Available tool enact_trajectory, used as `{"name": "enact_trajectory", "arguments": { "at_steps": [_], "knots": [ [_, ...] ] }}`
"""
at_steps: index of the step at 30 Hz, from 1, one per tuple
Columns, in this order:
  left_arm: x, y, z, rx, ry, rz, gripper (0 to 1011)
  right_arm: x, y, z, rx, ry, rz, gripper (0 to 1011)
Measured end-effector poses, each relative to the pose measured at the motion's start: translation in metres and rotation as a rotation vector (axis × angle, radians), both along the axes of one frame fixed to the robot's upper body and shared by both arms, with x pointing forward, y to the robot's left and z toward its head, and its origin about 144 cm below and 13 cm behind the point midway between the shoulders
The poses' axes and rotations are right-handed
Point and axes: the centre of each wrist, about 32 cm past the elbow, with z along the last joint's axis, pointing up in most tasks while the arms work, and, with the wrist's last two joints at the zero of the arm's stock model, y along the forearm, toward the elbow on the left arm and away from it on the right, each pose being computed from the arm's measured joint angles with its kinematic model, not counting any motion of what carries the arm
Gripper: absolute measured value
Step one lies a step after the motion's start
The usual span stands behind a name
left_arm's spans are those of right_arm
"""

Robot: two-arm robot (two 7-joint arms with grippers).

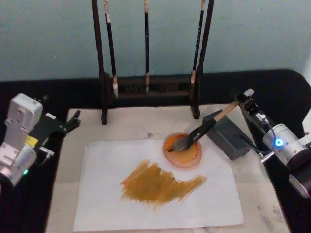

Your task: Pick up the brush from the inkstone, write on the paper, then place the brush back to its original position.

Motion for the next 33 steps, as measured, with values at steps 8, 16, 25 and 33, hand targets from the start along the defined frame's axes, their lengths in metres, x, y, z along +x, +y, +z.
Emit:
{"name": "enact_trajectory", "arguments": {
  "at_steps": [8, 16, 25, 33],
  "knots": [
    [0.0000, 0.0000, 0.0000, 0.000, 0.000, 0.000, 1010, 0.0001, -0.0001, 0.0003, 0.000, -0.001, 0.000, 487],
    [0.0000, 0.0000, 0.0000, 0.000, 0.000, 0.000, 1010, 0.0001, 0.0000, 0.0004, 0.000, -0.001, 0.001, 762],
    [0.0000, 0.0000, 0.0000, 0.000, 0.000, 0.000, 1010, 0.0001, 0.0000, 0.0005, -0.001, -0.001, 0.001, 1000],
    [0.0000, 0.0000, 0.0000, 0.000, 0.000, 0.000, 1009, -0.0015, 0.0008, 0.0004, -0.005, 0.006, -0.005, 1000]
  ]
}}
